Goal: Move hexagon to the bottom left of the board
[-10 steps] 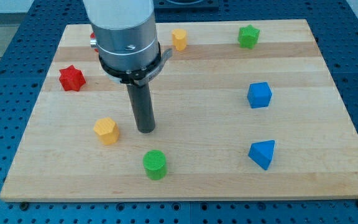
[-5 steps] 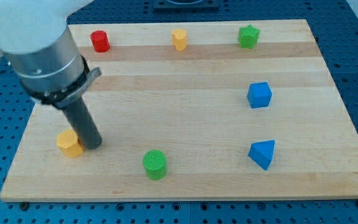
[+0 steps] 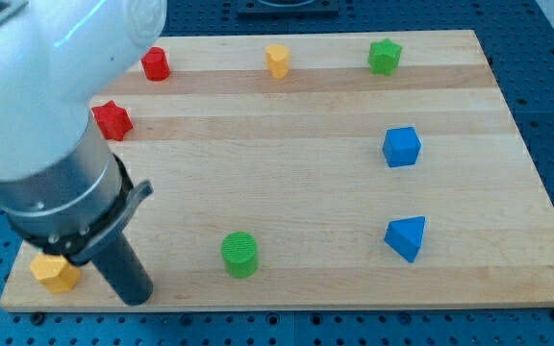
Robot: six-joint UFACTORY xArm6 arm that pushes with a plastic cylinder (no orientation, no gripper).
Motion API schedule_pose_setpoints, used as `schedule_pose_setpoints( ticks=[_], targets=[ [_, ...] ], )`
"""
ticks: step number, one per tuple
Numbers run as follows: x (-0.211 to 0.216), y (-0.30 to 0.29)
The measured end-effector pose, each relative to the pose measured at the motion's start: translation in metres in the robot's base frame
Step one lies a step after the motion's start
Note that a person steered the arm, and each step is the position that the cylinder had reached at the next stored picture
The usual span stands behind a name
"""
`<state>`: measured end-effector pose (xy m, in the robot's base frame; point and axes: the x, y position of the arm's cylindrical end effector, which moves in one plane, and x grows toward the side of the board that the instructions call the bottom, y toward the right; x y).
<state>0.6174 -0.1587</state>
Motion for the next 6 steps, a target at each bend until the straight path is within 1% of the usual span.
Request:
schedule_pose_setpoints(
  ticks=[1, 2, 3, 4, 5, 6],
  targets=[
    [0.001, -0.017],
    [-0.001, -0.063],
    [-0.031, -0.053],
    [-0.049, -0.043],
    [-0.130, -0.033],
    [-0.228, -0.005]
  ],
)
